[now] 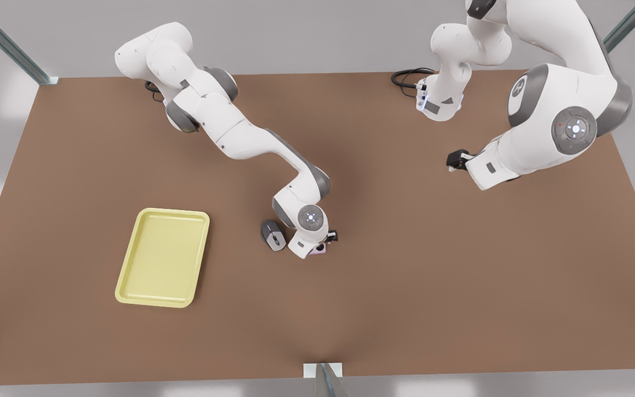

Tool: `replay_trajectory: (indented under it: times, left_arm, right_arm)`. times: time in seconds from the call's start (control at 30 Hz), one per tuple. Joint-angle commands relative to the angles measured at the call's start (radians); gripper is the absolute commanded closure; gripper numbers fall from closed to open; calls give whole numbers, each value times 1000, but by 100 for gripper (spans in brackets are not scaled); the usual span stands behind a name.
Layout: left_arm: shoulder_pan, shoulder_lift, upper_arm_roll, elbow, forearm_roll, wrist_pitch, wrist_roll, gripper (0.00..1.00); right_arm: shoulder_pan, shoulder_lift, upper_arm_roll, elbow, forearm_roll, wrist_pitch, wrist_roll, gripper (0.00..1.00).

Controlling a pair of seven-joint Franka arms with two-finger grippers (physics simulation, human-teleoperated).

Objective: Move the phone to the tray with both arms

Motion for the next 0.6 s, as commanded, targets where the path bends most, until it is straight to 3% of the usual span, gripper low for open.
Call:
replay_trajectory:
  times: [0.0, 0.57]
  left_arm:
    - [0, -1, 1, 1, -6, 16, 45, 0]
    - [0, -4, 1, 1, 6, 13, 51, 0]
  right_arm:
    - [0, 0, 0, 0, -14, -17, -149, 0]
    - [14, 12, 0, -1, -14, 28, -243, 1]
